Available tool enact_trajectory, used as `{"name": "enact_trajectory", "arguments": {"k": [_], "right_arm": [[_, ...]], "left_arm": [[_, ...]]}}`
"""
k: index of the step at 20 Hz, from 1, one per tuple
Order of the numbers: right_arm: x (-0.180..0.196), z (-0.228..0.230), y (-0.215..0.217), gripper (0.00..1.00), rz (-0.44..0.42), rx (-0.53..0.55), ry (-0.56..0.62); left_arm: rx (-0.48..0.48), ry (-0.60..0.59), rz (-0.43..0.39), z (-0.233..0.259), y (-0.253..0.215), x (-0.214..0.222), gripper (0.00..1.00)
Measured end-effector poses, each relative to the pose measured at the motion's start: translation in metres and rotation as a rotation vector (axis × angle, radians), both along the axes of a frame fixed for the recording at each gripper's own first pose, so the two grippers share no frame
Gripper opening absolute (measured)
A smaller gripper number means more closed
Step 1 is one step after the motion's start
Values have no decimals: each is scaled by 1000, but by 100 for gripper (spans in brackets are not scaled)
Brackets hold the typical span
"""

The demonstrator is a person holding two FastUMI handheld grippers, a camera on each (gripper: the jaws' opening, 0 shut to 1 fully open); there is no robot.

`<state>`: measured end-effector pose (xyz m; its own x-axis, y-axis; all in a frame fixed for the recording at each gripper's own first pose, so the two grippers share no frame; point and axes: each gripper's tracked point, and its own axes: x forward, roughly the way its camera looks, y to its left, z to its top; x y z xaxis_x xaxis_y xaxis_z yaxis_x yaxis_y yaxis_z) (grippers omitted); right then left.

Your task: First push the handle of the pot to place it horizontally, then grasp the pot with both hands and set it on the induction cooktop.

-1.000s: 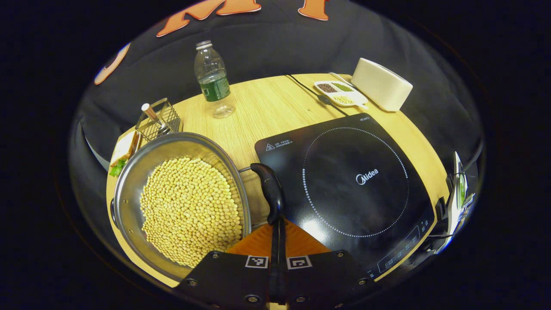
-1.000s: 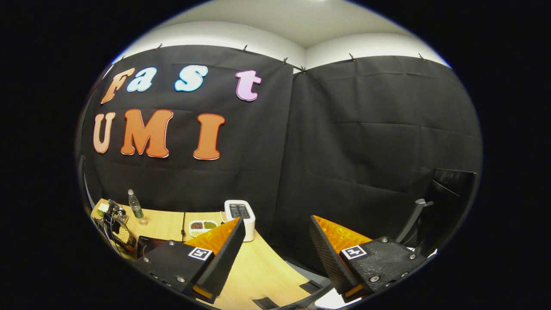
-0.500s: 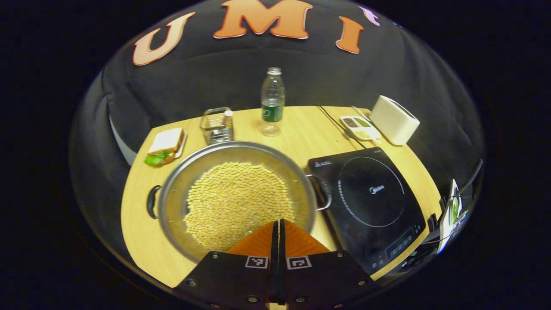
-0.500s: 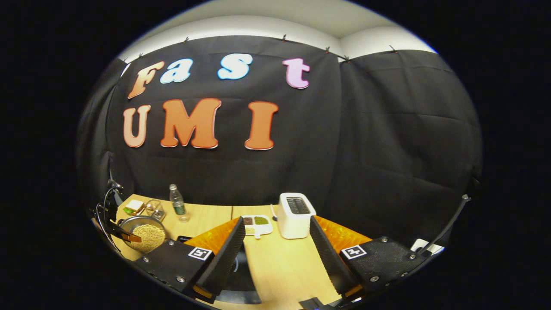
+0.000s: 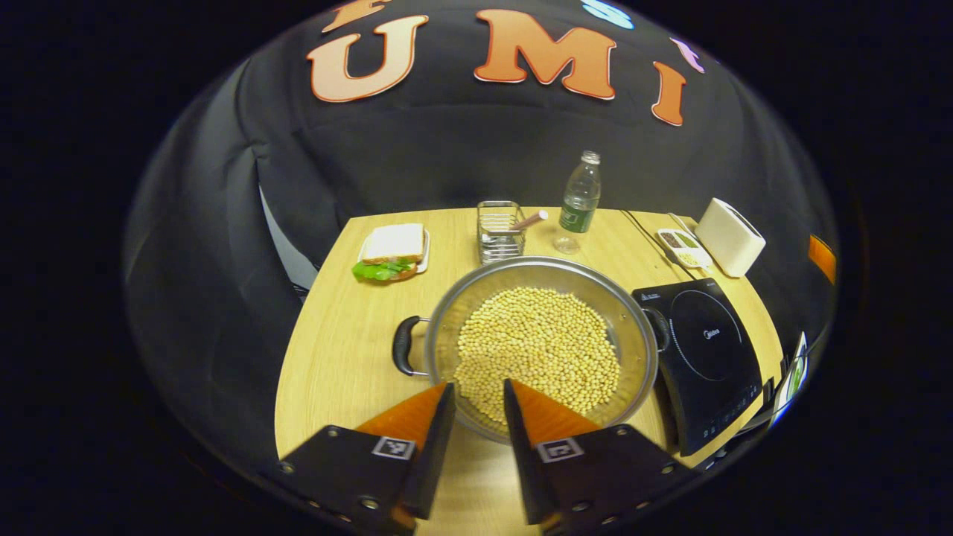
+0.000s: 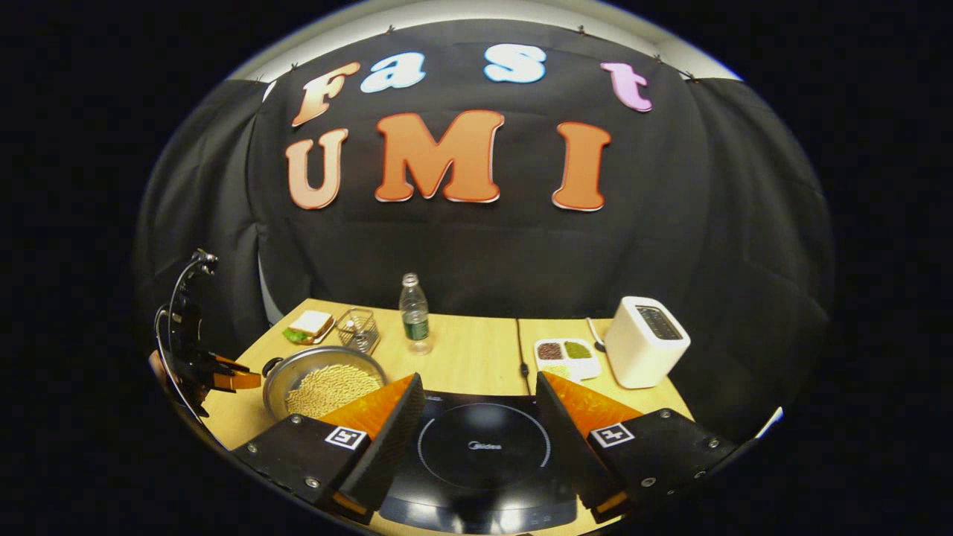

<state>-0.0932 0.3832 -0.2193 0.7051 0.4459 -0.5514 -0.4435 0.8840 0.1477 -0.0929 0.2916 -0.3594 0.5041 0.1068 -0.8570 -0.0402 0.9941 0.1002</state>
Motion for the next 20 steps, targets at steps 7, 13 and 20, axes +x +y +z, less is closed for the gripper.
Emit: {"name": "enact_trajectory", "arguments": {"k": [7,13,20], "right_arm": [[-33,-60,85,94,119,-34,176],[-37,-121,120,94,119,-77,345],[-42,-177,141,92,110,-108,504]], "left_arm": [[-79,-3,68,-13,36,19,73],[-83,45,74,-43,54,35,85],[-29,67,57,-65,64,50,86]]}}
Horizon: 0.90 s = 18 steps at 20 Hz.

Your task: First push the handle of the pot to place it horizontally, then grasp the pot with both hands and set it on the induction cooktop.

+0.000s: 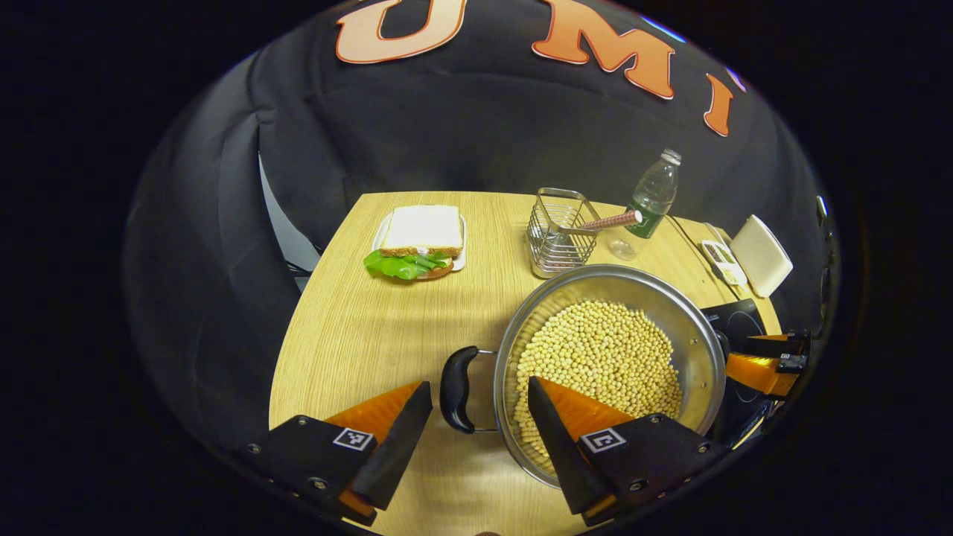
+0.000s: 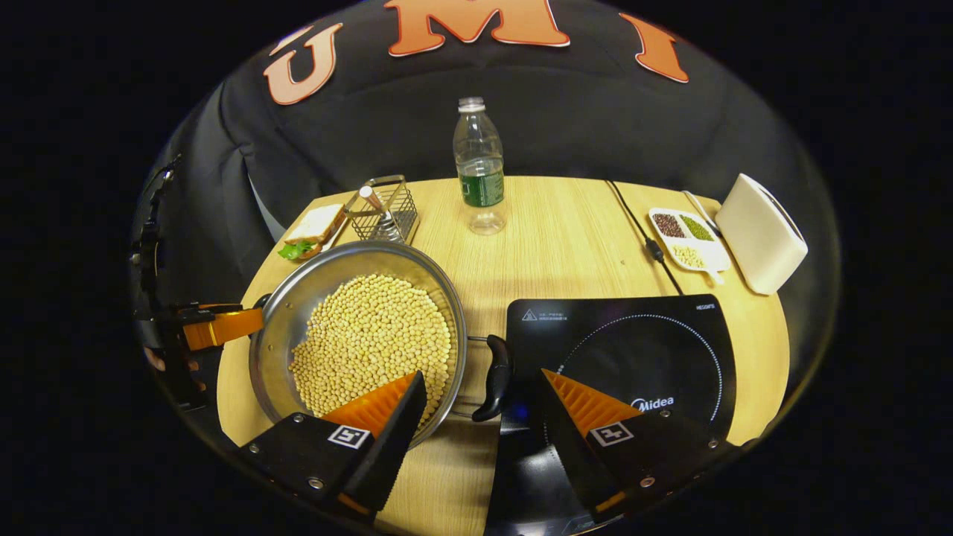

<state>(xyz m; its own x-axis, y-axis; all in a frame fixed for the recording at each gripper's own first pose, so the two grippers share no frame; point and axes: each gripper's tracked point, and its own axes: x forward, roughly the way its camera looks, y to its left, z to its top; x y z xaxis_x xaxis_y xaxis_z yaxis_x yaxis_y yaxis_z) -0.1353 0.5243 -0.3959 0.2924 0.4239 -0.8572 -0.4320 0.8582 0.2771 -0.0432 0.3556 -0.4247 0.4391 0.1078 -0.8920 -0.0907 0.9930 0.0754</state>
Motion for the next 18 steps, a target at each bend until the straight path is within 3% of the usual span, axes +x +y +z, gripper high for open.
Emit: {"name": "enact_trajectory", "arguments": {"k": [6,8,11,16,18], "right_arm": [[2,-22,16,92,4,-22,32],[1,-23,15,81,28,-43,12],[4,-26,17,74,52,-56,-3],[9,-29,24,74,78,-61,-22],[-3,-35,30,74,95,-48,37]], "left_arm": [[21,15,-20,-17,7,9,86],[19,5,-27,-17,8,12,86],[39,15,-32,-22,13,12,87],[33,31,-5,-28,11,8,87],[39,31,4,-29,7,7,87]]}}
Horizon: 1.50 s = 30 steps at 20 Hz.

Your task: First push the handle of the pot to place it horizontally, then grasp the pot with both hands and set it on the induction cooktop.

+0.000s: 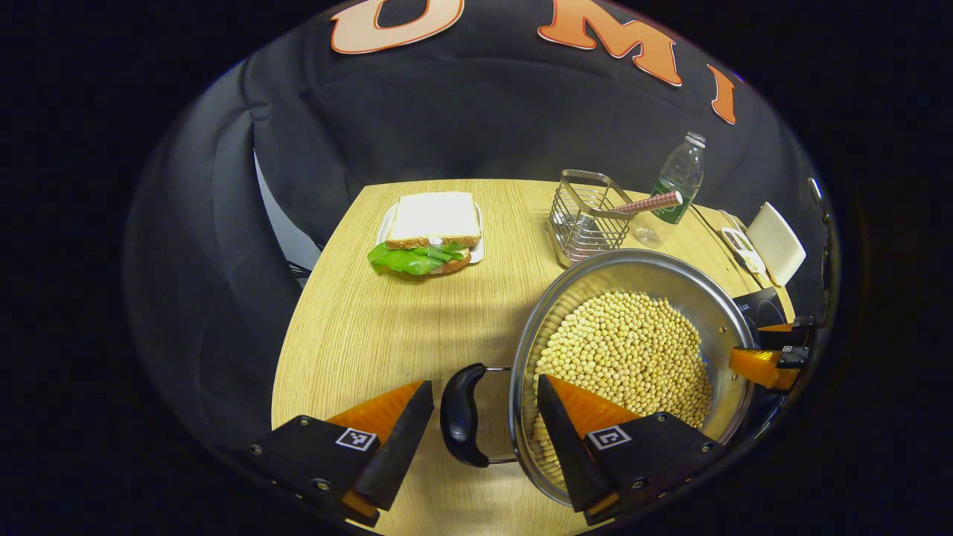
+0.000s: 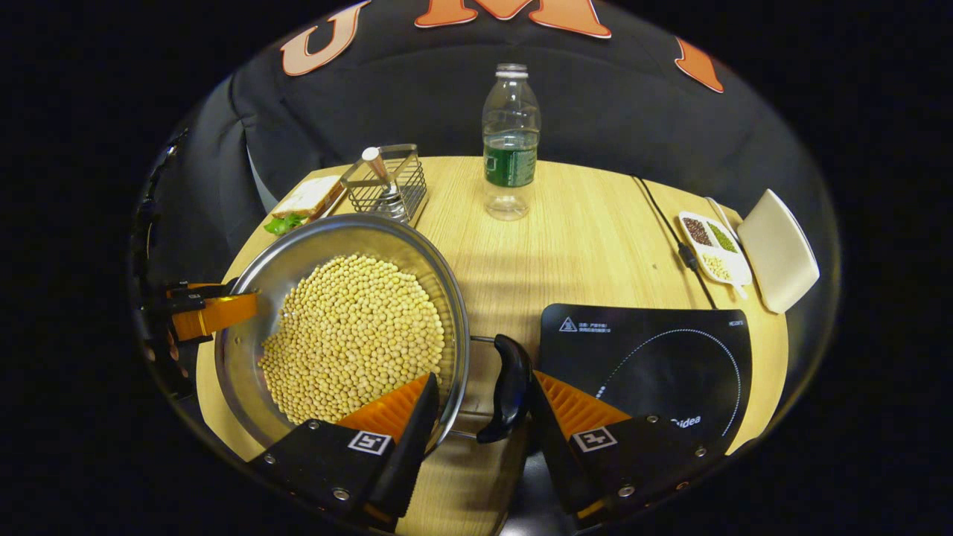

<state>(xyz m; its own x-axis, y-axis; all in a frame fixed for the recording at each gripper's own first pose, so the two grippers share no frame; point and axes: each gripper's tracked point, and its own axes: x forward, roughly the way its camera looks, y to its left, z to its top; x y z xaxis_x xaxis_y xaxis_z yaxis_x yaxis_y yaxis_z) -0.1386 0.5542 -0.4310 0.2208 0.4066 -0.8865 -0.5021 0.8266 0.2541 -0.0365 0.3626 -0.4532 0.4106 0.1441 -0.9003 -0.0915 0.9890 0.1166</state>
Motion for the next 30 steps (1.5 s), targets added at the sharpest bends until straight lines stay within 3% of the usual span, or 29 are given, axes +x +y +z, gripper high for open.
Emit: {"name": "enact_trajectory", "arguments": {"k": [1,2,8,9,14,15,16,17,20,22,26,30], "right_arm": [[-6,0,3,74,-1,6,37],[-6,0,8,72,-19,24,39],[-8,-8,17,66,-74,33,93],[-9,-9,16,65,-76,37,105],[-5,-10,14,62,-99,20,105],[-6,-11,14,60,-101,6,118],[-7,-11,12,58,-92,-7,127],[-6,-11,12,58,-83,-14,128],[-6,-11,12,57,-84,-25,135],[-8,-10,10,55,-74,-41,142],[3,-8,15,54,-41,-30,124],[11,-8,13,54,-54,19,106]], "left_arm": [[21,-3,10,-3,1,-1,86],[32,-4,17,-4,2,-2,73],[-35,-30,53,-20,-4,-3,64],[-44,-36,62,-23,-3,-5,58],[-37,-41,67,-22,-2,-3,61],[-31,0,46,-28,-3,-8,65],[-29,32,21,-24,-5,-12,61],[-26,29,9,-26,-4,-9,64],[-18,29,36,-27,-5,-10,55],[-17,18,73,-28,-8,-10,61],[-24,27,117,-31,-12,-7,51],[7,-38,105,-9,-10,0,53]]}}
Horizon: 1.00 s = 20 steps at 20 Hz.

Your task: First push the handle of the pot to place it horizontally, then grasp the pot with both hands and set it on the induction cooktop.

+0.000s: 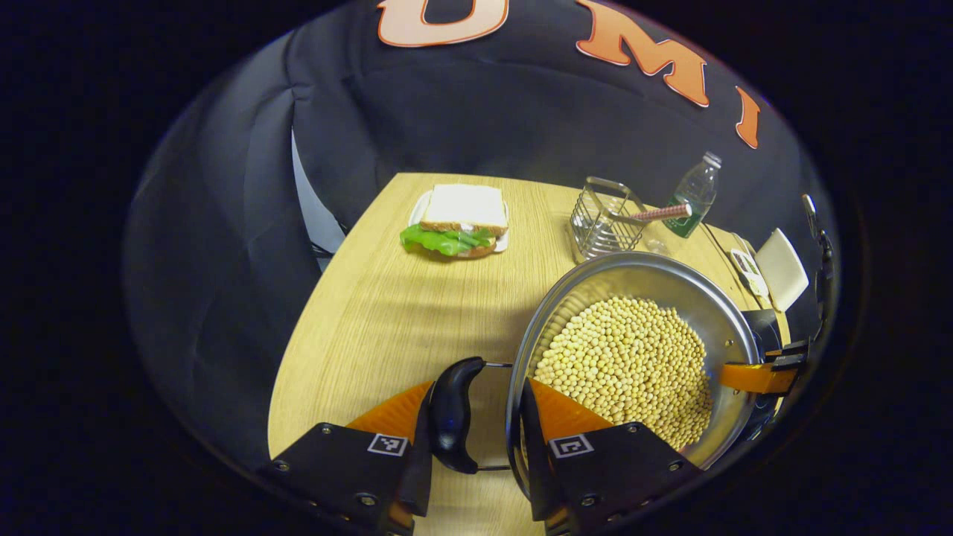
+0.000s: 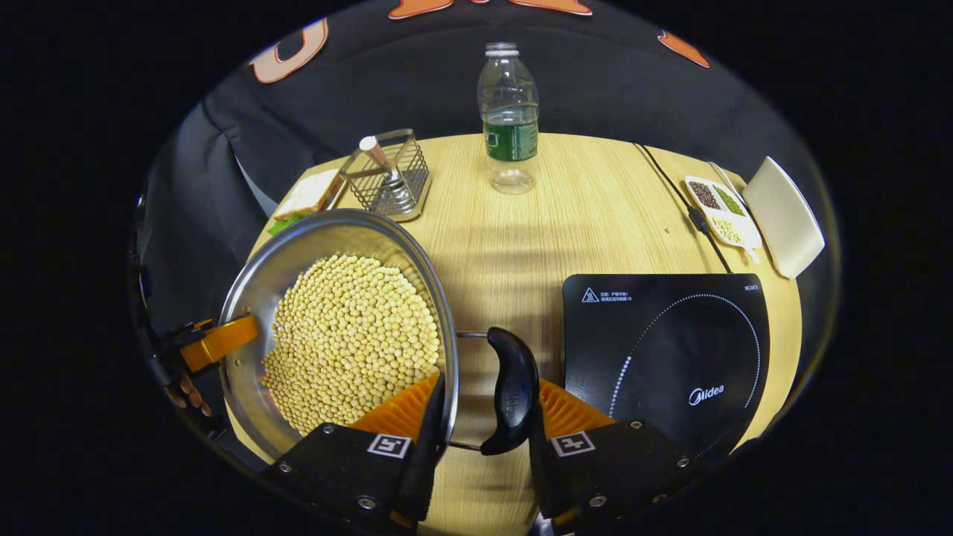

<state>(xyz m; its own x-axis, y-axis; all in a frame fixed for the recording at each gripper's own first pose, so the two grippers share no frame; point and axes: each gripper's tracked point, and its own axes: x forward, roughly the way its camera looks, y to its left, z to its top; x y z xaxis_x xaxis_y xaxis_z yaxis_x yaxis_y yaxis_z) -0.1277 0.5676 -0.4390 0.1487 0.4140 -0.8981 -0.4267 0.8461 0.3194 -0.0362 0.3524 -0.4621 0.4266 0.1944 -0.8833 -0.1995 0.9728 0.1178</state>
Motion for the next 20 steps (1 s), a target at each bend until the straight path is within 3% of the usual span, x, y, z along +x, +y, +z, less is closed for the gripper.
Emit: {"name": "enact_trajectory", "arguments": {"k": [5,14,17,20], "right_arm": [[6,6,-13,54,-24,37,-60],[24,27,-50,54,-94,61,-112],[22,31,-68,54,-134,59,-103],[23,44,-85,54,-171,50,-103]], "left_arm": [[29,-64,-55,38,-13,10,53],[19,-111,-142,80,-86,17,53],[15,-110,-191,77,-112,26,53],[7,-109,-230,43,-128,47,53]]}}
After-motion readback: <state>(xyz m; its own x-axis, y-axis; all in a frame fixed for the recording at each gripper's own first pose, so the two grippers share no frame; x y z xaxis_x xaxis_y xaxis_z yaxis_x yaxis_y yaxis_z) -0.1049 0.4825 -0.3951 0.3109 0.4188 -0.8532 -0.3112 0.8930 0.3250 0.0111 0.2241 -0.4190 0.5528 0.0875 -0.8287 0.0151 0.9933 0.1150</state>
